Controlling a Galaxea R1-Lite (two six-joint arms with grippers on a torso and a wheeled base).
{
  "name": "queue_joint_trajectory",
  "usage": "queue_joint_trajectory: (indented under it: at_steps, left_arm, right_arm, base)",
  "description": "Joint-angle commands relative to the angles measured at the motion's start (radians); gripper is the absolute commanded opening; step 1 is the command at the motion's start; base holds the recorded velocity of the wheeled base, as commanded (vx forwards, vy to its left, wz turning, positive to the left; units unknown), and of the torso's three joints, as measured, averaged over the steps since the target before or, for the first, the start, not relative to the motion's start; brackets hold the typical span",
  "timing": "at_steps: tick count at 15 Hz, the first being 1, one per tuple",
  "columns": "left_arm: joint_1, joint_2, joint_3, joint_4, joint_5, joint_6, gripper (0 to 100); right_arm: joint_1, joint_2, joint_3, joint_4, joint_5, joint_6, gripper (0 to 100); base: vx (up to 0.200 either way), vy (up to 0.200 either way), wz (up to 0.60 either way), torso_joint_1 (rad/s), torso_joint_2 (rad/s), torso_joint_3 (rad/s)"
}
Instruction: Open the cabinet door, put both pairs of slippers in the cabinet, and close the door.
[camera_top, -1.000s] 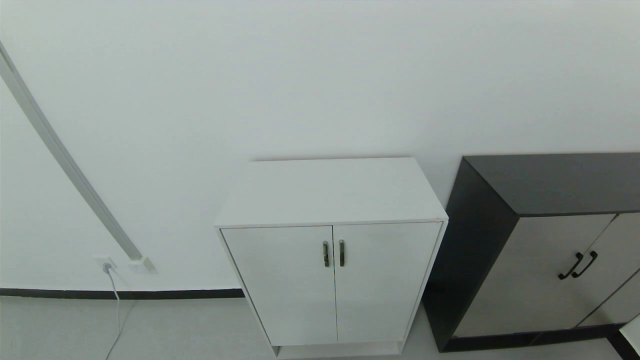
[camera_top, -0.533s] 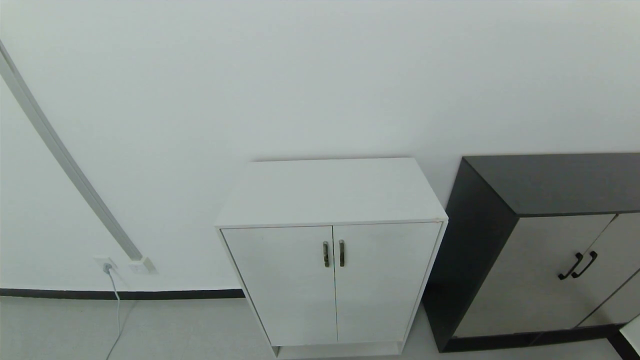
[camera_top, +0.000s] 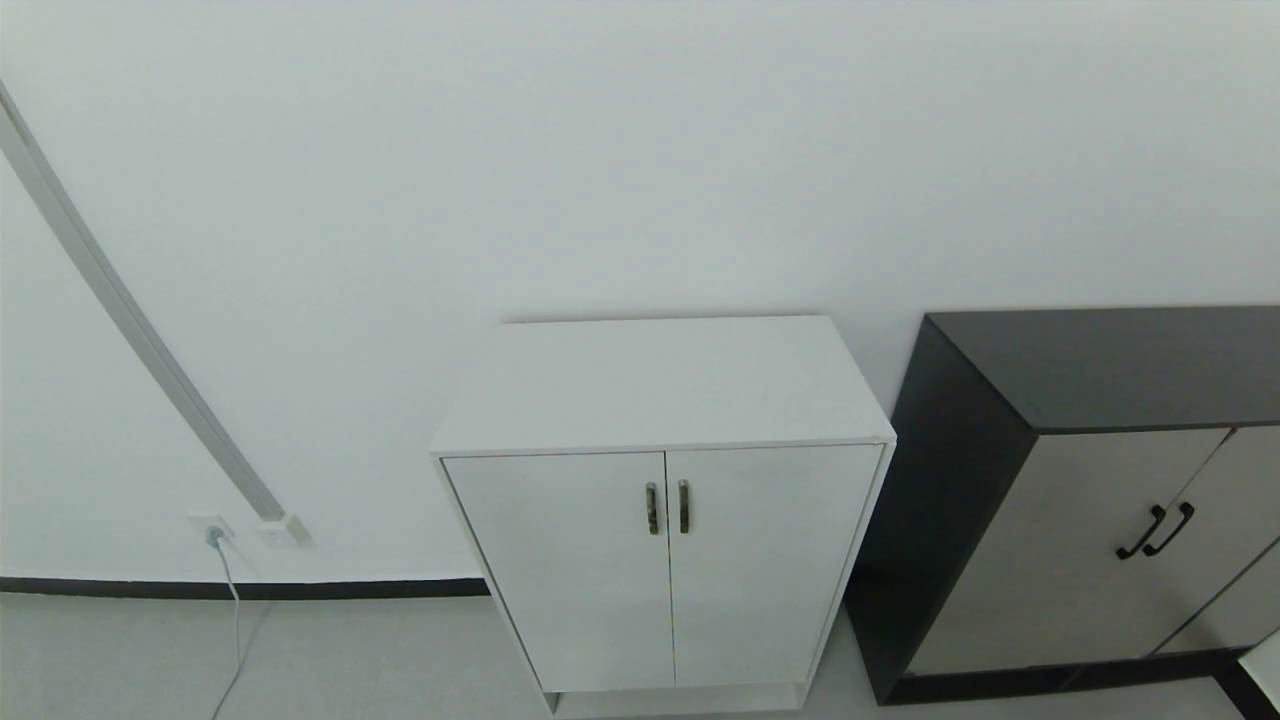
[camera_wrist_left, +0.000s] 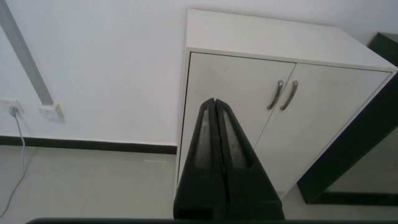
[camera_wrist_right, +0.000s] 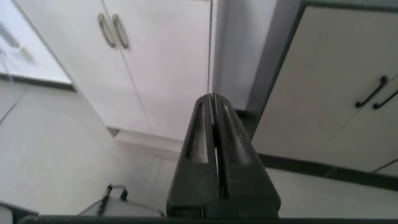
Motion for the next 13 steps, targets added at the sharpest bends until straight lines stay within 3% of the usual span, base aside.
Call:
queue_joint_trajectory:
  at_steps: [1, 9, 13]
  left_arm:
    - [0.000, 0.001, 0.000, 0.000, 0.001, 0.000, 0]
    - [0.000, 0.001, 0.000, 0.000, 0.001, 0.000, 0]
    - [0.000, 0.001, 0.000, 0.000, 0.001, 0.004, 0]
  right_arm:
    - [-0.033, -0.069, 0.000, 0.000, 0.001, 0.000, 0]
    - [-0.068, -0.163, 0.000, -0.005, -0.030, 0.061, 0]
    - [-0.070, -0.164, 0.000, -0.014, -0.140, 0.104, 0]
  base:
    - [0.000, 0.000, 0.00, 0.000, 0.00, 0.000]
    - [0.000, 0.000, 0.00, 0.000, 0.00, 0.000]
    - [0.000, 0.000, 0.00, 0.000, 0.00, 0.000]
